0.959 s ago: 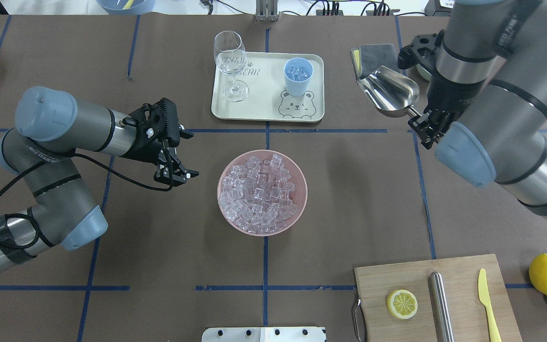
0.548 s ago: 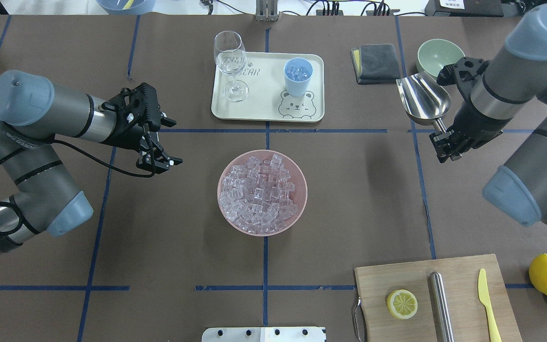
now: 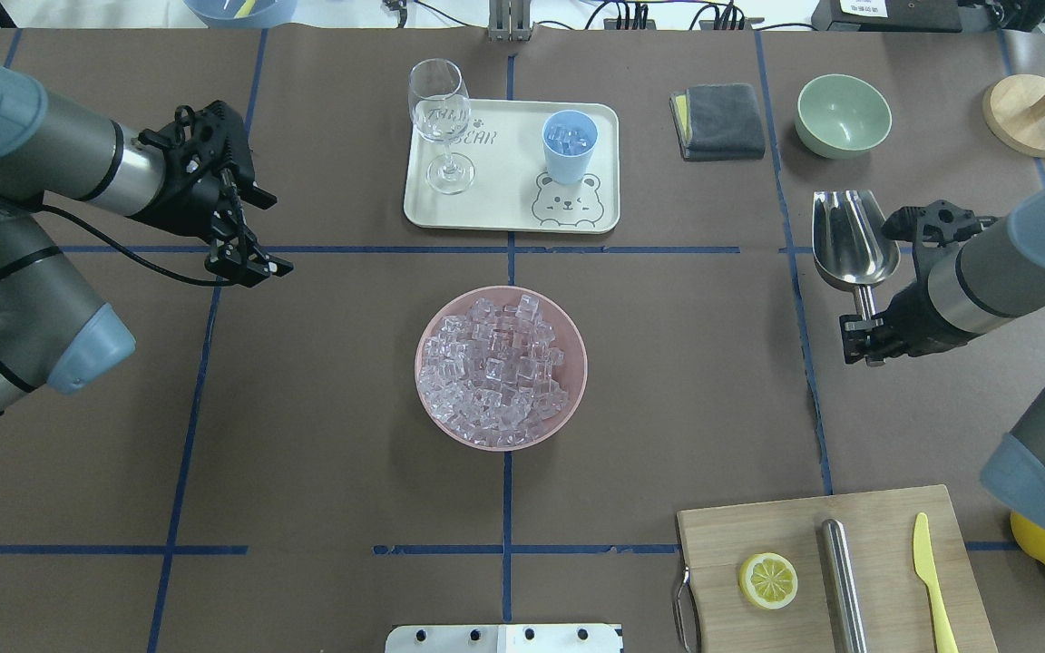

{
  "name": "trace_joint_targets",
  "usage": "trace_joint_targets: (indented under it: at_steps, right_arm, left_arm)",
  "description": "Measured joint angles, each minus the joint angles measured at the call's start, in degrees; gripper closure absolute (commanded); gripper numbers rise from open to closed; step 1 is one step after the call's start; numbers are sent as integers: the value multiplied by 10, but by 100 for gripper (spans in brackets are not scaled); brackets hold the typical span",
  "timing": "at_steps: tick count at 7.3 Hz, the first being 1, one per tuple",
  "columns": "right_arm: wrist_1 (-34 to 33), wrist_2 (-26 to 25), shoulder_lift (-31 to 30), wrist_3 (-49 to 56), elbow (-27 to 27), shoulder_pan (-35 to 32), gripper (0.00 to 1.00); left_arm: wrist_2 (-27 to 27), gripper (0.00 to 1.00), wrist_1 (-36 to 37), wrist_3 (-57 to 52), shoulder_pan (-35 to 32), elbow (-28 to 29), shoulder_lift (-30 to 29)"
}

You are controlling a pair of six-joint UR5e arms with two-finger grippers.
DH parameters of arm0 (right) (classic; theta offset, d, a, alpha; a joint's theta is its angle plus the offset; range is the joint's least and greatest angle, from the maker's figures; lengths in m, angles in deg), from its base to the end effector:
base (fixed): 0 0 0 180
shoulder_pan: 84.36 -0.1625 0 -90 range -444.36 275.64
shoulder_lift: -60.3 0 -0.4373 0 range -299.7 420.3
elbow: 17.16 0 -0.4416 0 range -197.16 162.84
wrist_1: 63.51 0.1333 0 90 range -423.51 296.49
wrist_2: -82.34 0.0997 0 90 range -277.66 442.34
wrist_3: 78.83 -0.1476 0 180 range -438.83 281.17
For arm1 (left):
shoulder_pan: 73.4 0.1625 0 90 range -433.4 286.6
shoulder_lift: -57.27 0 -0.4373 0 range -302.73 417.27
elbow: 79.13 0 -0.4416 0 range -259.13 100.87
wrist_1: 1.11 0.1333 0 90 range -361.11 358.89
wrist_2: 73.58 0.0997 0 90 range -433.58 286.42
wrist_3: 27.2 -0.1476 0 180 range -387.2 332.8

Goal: Put ice in cup with scoop
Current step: 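Carry the empty scoop back to its spot while the left arm withdraws, then lower the scoop onto the table and open the right gripper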

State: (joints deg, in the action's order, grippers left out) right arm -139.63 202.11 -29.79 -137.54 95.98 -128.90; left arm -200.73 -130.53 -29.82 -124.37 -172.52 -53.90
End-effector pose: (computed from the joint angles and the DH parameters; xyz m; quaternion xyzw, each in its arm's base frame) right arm -0.3587 -0.4372 0.4694 -0.0041 -0.3912 0.0249 0.9200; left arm 0.4122 -0.5786 0.3488 0.3926 0.4135 0.4436 0.6914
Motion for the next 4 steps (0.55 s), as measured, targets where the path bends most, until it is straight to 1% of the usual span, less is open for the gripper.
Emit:
trace_joint_targets:
  at_steps: [2, 4]
  right_arm:
    - [25, 8, -38, -5, 0, 17, 100]
    - [29, 23, -53, -6, 0, 32, 100]
  left_arm:
    - [19, 0, 7, 1, -36, -1, 32]
    - [32, 0, 6, 0, -57, -16, 67]
